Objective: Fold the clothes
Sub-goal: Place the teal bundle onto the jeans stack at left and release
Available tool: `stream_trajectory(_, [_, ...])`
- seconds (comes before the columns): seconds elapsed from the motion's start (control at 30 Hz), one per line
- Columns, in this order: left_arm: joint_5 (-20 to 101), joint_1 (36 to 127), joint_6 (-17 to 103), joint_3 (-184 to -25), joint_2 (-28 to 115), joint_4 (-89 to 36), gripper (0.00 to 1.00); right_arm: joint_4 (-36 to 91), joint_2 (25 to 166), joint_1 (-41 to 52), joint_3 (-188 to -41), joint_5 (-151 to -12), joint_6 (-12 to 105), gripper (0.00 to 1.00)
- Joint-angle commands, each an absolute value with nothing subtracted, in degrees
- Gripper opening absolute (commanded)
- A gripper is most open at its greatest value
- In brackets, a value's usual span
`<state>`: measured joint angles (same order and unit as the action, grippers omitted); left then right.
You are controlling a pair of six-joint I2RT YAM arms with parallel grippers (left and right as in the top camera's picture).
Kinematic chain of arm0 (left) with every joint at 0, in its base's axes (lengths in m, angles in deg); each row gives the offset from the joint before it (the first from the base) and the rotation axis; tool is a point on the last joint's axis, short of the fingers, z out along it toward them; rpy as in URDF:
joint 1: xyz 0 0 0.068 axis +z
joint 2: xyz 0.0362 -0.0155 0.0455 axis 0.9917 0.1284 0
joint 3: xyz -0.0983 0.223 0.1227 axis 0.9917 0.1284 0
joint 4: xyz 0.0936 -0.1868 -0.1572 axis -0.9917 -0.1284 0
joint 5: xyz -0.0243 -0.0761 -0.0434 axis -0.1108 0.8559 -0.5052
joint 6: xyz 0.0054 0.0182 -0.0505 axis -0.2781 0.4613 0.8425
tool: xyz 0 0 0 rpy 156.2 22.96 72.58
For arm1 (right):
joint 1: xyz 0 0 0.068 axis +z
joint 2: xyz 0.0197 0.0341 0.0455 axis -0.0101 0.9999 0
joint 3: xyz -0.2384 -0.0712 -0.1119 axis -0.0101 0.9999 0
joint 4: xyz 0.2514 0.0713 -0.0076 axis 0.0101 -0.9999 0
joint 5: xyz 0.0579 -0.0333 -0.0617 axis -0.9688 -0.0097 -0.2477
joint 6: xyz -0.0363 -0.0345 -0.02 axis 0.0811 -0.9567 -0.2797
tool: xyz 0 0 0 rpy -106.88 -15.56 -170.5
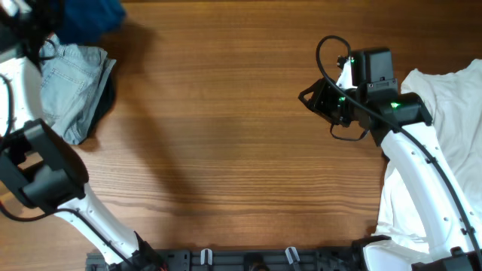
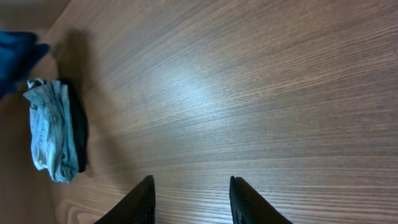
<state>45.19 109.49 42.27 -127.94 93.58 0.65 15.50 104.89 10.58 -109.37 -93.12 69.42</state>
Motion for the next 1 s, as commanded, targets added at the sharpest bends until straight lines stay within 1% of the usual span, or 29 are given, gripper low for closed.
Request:
stream_trajectory(0.0, [30.83, 109.95, 29.48, -128.90, 92.73, -9.57, 0.04, 15.04, 105.22, 10.65, -109.74, -94.26, 68.67, 0.39])
stream_trajectory(0.07, [28.91, 112.60, 29.18, -128.90, 93.08, -16.44, 0.04, 14.12, 105.22, 10.65, -109.74, -94.24, 68.67, 0.39])
stream_trajectory(0.2, [29.65, 118.61, 27.76, -128.90, 92.71, -25.20, 0.04, 13.64, 105.22, 10.65, -109.74, -94.22, 68.61, 0.39])
stream_trajectory(0.33, [31.51, 121.95, 23.10, -128.90, 92.45, -33.55, 0.07, 13.79, 105.22, 10.65, -109.74, -94.22, 68.59, 0.39])
stream_trajectory(0.4, [31.51, 122.50, 22.01, -128.90, 91.09, -37.84, 0.12, 13.86, 105.22, 10.65, -109.74, -94.22, 67.89, 0.39])
stream_trajectory(0.43, [31.51, 122.67, 22.01, -128.90, 90.17, -39.32, 0.18, 13.86, 105.22, 10.65, -109.74, -94.19, 67.10, 0.39])
stream_trajectory(0.47, [31.56, 122.91, 22.07, -128.90, 88.69, -41.00, 0.20, 13.79, 105.22, 10.65, -109.74, -94.00, 66.68, 0.42])
stream_trajectory(0.5, [31.82, 122.91, 22.55, -128.90, 87.05, -41.97, 0.13, 13.88, 105.22, 10.65, -109.74, -94.00, 66.07, 0.43])
stream_trajectory(0.53, [32.95, 122.91, 22.64, -128.90, 85.60, -42.49, 0.04, 13.86, 105.22, 10.65, -109.74, -93.93, 65.64, 0.43])
stream_trajectory(0.67, [42.64, 122.91, 22.62, -128.90, 83.94, -40.00, 0.04, 14.01, 105.22, 10.65, -109.74, -93.80, 65.15, 0.43])
stream_trajectory(0.73, [43.18, 122.91, 21.79, -128.90, 83.94, -38.36, 0.04, 13.62, 105.22, 10.65, -109.74, -93.80, 64.15, 0.43])
stream_trajectory(0.8, [47.29, 122.91, 18.77, -128.90, 83.94, -36.17, 0.04, 13.60, 105.22, 10.65, -109.74, -93.80, 64.15, 0.43])
stream_trajectory(0.9, [51.71, 122.91, 19.23, -128.92, 82.04, -32.15, 0.04, 13.58, 105.22, 10.65, -109.74, -93.82, 64.13, 0.43])
stream_trajectory(0.93, [51.64, 122.94, 19.23, -128.92, 81.12, -31.96, 0.04, 13.55, 105.22, 10.65, -109.74, -93.85, 64.13, 0.43])
stream_trajectory(0.97, [48.21, 123.09, 19.23, -128.92, 79.90, -32.85, 0.04, 13.38, 105.22, 10.65, -109.74, -93.82, 64.13, 0.43])
